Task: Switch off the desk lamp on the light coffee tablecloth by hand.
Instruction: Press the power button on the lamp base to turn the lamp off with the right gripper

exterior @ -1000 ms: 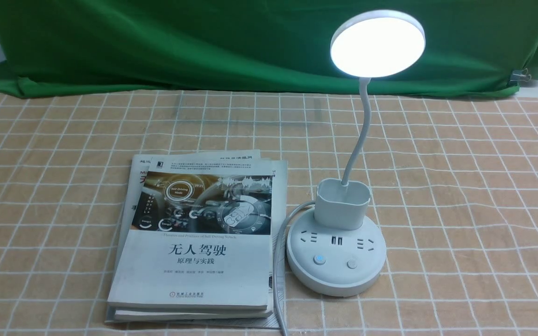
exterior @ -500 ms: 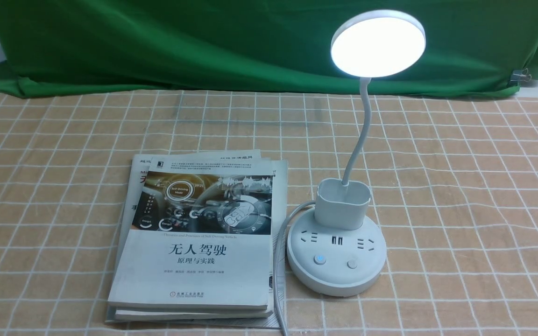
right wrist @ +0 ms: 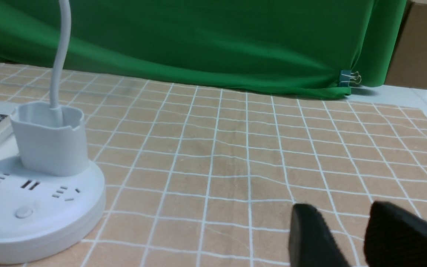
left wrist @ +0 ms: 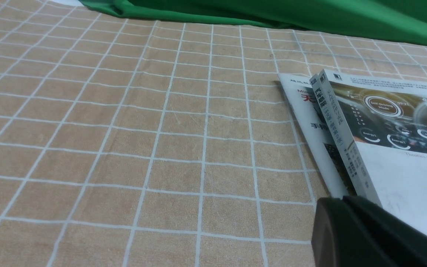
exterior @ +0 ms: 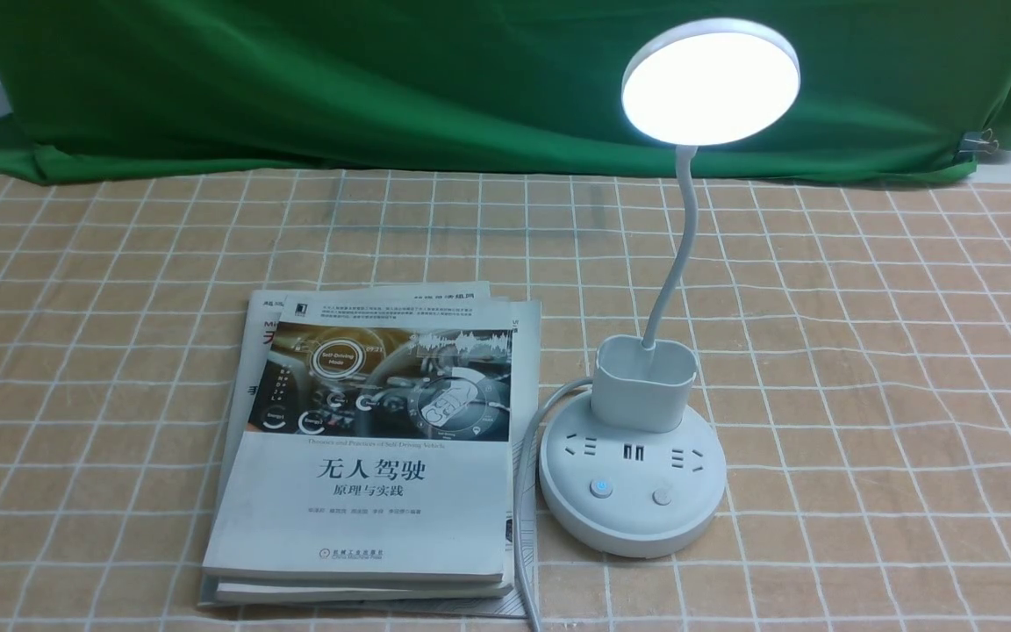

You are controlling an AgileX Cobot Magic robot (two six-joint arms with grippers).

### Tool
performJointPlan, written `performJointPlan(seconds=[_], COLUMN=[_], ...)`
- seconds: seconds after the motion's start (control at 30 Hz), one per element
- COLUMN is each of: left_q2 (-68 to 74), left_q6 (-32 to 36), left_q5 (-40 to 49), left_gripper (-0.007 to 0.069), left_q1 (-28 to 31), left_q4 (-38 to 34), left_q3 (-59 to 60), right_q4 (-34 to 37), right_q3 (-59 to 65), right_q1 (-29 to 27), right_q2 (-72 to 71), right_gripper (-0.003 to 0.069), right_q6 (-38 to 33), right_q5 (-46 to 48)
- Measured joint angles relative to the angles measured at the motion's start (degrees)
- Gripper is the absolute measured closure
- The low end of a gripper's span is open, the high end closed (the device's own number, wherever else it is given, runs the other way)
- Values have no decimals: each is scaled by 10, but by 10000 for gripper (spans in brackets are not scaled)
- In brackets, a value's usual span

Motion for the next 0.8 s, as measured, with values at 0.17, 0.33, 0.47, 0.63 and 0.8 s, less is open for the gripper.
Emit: performJointPlan(seconds=[0.17, 0.33, 0.47, 0.63, 0.8], left_q2=[0, 0, 0, 0, 0], left_q6=[0, 0, 0, 0, 0], left_q5=[0, 0, 0, 0, 0], left_gripper=[621, 621, 621, 621, 621], left_q1=[0, 0, 0, 0, 0], left_q4=[0, 0, 0, 0, 0], left_q3=[0, 0, 0, 0, 0], right_q4=[67, 87, 90, 90, 91], right_q3=[0, 0, 0, -6, -105], right_q1=[0, 0, 0, 0, 0], right_q2=[0, 0, 0, 2, 62], right_gripper=[419, 419, 419, 464, 517], right_q6=[162, 326, 362, 367, 307], right_q5=[-50, -123, -149, -111, 35])
